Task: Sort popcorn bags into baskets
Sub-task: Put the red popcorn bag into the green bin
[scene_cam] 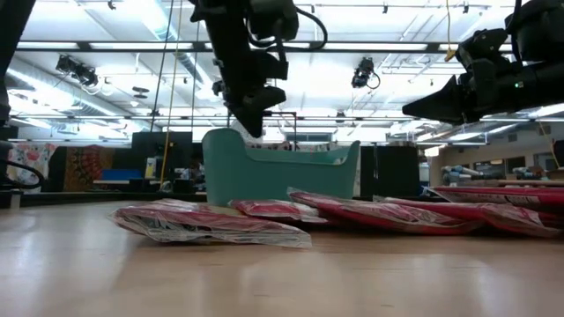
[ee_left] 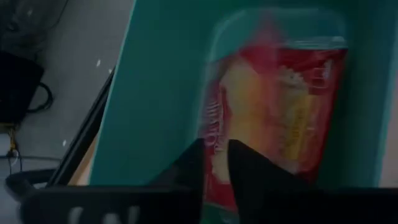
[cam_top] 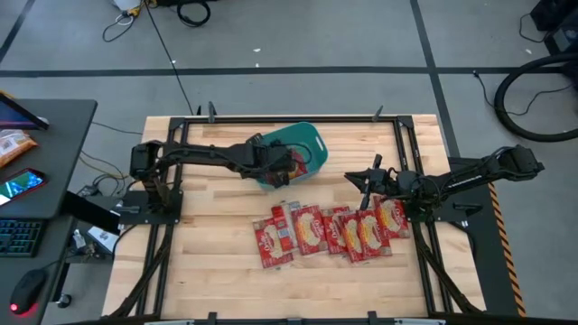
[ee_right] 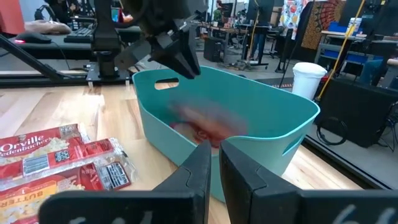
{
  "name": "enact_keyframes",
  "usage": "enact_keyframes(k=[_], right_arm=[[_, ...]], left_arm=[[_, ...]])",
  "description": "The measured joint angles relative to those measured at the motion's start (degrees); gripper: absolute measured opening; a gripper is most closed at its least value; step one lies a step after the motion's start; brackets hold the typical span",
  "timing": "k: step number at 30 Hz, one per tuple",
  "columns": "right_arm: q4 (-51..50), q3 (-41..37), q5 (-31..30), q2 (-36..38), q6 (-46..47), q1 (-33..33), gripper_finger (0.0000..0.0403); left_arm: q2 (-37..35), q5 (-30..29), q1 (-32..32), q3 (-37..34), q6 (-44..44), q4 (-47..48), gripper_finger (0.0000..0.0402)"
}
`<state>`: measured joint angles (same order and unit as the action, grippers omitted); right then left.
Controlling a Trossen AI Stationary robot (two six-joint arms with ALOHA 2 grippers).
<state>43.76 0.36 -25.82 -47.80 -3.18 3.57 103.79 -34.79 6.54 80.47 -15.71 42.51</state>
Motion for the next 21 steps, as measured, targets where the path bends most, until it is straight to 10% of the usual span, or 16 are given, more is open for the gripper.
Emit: enact_keyframes(k=[7,21], right_arm=[[0.3,0.0,0.3,-0.3,0.0,0.0,0.0039],[0.3,0.0,0.3,-0.4,0.0,0.0,0.0039]], left_arm=[[-1.3,3.2,-3.2,1.7,6.4,-0.8,0.0159],[-1.0,5.5,-16.6,0.5,26.3,-6.8,0.0156]])
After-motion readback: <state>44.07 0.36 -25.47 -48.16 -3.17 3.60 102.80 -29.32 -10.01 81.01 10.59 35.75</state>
